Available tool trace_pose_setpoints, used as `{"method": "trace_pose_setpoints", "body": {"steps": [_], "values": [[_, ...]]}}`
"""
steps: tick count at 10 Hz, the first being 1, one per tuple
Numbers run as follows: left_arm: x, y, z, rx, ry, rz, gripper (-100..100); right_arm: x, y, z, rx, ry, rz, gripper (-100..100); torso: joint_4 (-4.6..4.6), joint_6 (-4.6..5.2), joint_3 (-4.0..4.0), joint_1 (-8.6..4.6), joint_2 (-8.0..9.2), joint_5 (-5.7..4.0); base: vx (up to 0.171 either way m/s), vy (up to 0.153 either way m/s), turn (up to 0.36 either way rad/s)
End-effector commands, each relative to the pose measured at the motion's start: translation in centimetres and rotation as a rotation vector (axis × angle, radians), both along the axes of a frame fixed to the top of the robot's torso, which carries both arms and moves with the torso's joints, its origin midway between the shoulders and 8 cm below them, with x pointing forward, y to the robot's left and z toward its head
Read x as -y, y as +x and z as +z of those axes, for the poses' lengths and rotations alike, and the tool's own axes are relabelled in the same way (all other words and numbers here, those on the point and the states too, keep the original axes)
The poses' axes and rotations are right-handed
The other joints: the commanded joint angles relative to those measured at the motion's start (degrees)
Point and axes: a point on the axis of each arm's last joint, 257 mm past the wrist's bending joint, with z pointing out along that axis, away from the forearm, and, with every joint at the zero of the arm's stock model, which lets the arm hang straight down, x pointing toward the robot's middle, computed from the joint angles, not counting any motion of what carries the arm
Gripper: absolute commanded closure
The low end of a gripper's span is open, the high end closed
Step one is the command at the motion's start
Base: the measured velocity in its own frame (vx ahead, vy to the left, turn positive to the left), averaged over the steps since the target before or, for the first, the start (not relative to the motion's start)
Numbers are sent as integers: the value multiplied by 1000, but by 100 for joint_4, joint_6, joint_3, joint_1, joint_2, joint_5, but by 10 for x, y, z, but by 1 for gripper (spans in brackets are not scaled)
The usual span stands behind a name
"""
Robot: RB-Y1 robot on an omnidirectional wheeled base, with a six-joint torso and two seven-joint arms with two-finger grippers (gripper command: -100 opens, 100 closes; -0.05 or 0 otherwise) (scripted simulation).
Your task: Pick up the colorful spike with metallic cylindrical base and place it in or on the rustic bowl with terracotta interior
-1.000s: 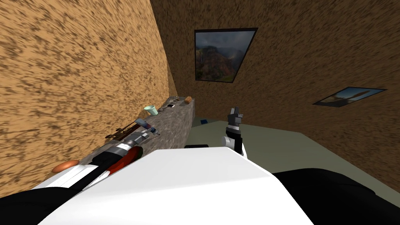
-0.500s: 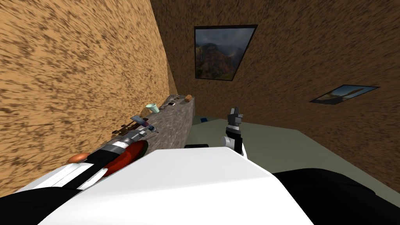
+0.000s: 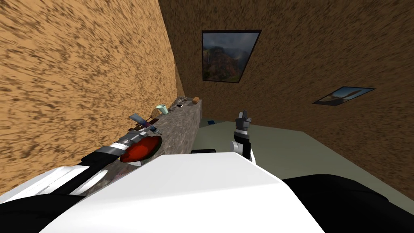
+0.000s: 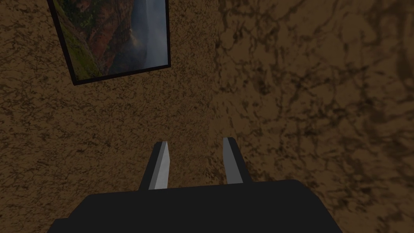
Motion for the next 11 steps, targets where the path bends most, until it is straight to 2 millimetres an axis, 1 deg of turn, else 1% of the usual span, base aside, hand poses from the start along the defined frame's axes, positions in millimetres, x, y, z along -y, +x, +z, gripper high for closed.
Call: {"method": "trace_pose_setpoints", "body": {"steps": [1,4,5,6,7,8,11], "values": [[-4,3,13,27,-1,-1,100,0,0,0,0,0,0,0,0,0,0,0,0,0,-187,42,-17],[-10,8,36,71,-1,-2,100,0,0,0,0,0,0,0,-3,-15,4,9,10,7,-183,36,-24],[-13,11,47,93,-2,-3,100,0,0,0,0,0,0,0,-5,-25,7,26,19,16,-203,62,-28],[-15,12,53,104,-2,-3,100,0,0,0,0,0,0,0,-3,-39,17,43,37,23,-170,28,-13],[-13,11,52,99,0,-7,100,0,0,0,0,0,0,0,-4,-50,20,42,42,28,-61,4,-16],[-13,12,54,102,-1,-8,-100,0,0,0,0,0,0,0,-9,-58,9,42,23,31,-10,0,-2],[-13,11,53,102,-1,-8,-100,0,0,0,0,0,0,0,-17,-57,-8,44,-5,32,-2,0,0]]}}
